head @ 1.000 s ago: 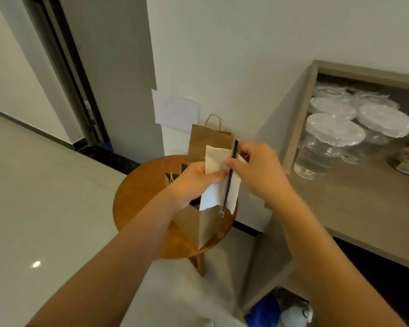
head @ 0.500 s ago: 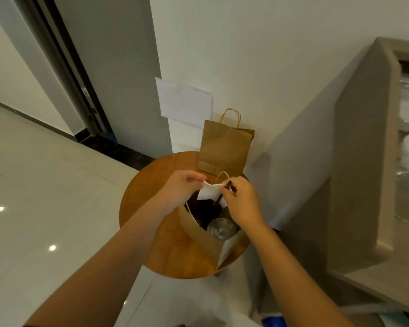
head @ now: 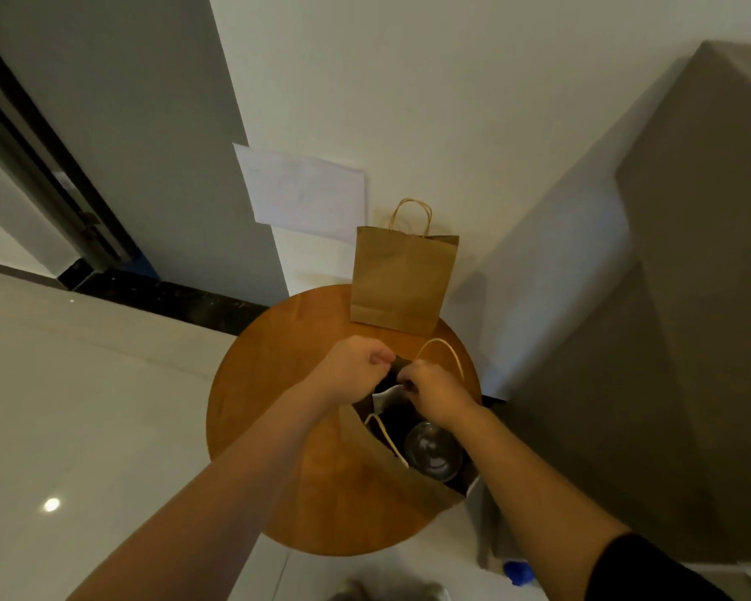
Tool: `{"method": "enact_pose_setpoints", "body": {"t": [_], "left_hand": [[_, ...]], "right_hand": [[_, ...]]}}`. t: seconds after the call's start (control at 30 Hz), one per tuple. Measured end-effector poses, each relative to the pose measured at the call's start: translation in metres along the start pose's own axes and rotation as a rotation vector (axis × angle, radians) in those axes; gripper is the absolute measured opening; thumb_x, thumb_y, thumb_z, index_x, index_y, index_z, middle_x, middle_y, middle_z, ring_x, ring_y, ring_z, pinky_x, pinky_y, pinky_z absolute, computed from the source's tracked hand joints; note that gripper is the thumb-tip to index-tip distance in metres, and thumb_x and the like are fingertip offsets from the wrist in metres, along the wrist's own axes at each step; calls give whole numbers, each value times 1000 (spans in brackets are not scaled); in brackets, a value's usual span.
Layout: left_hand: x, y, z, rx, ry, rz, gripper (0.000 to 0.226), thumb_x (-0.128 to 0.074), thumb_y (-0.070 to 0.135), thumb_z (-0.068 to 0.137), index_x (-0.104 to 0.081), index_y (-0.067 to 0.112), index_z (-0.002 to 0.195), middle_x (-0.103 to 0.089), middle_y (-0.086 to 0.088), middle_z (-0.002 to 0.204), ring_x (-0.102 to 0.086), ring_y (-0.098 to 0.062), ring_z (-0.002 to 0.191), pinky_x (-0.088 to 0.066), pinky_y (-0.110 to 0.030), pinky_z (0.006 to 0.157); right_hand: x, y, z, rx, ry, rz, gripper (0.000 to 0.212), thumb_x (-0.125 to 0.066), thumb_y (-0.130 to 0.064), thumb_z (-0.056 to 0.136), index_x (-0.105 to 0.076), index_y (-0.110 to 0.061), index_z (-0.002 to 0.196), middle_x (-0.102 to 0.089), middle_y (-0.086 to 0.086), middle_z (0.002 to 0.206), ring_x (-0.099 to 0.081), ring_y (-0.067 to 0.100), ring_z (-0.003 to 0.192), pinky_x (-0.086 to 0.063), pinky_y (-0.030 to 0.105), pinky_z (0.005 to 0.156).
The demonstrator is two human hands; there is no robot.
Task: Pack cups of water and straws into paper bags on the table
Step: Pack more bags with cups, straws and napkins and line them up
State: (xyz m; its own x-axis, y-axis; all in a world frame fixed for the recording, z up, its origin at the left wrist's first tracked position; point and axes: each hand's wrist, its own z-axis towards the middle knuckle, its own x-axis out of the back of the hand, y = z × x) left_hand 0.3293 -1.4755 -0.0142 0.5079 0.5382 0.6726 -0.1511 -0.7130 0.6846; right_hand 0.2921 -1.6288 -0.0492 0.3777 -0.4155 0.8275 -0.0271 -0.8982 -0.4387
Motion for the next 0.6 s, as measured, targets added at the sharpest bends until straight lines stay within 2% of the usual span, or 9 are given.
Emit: {"method": "enact_pose_setpoints", "body": {"t": [0.07, 0.17, 0.27, 0.37, 0.5, 0.53, 0.6], "left_hand": [[1, -1, 4, -44, -42, 79, 27, -52, 15, 94, -62, 17, 119, -63, 1, 115, -54, -6, 95, -41, -13, 74], [3, 8, 7, -109, -123, 197, 24, -49, 14, 93, -66, 17, 111, -65, -2, 107, -60, -16, 97, -51, -29, 83], [3, 26, 3, -188, -142, 366, 18, -46, 16, 94, -62, 20, 88, -63, -1, 88, -61, -19, 82, -54, -34, 73], [0, 55, -7, -276, -109, 434, 19, -45, 20, 94, -64, 18, 95, -64, -2, 89, -60, -20, 79, -54, -39, 74], [-8, 102, -27, -341, -40, 609, 16, -42, 23, 95, -58, 18, 92, -62, -4, 93, -55, -22, 78, -49, -36, 67], [-12, 113, -34, -346, -21, 658, 17, -42, 23, 94, -58, 17, 93, -61, -5, 92, -56, -23, 78, -49, -36, 66], [-24, 138, -52, -348, -8, 727, 19, -42, 25, 94, -59, 16, 94, -60, -6, 89, -55, -24, 76, -43, -34, 60]], "right_hand": [[2, -2, -3, -21, -27, -11, 37, -50, -7, 92, -52, -17, 127, -51, 4, 122, -55, 23, 101, -50, 34, 85], [13, -8, -13, -50, -3, 10, 34, -55, -11, 89, -56, -14, 123, -55, 8, 119, -56, 26, 103, -49, 37, 88], [28, -14, -34, -77, 56, 61, 19, -49, -8, 91, -60, -11, 107, -61, 12, 102, -58, 29, 92, -51, 39, 84], [46, -19, -64, -87, 94, 14, 8, -47, -10, 93, -50, -16, 90, -58, 11, 95, -55, 25, 85, -49, 39, 76], [69, -22, -114, -108, 149, -66, 37, -45, -8, 95, -29, -23, 65, -45, 8, 87, -50, 28, 83, -45, 39, 76], [73, -20, -129, -108, 173, -78, 38, -45, -8, 95, -29, -22, 64, -46, 10, 86, -50, 28, 82, -44, 38, 74], [77, -15, -161, -113, 229, -72, 23, -44, -9, 95, -43, -15, 73, -52, 14, 91, -54, 31, 84, -45, 37, 72]]}}
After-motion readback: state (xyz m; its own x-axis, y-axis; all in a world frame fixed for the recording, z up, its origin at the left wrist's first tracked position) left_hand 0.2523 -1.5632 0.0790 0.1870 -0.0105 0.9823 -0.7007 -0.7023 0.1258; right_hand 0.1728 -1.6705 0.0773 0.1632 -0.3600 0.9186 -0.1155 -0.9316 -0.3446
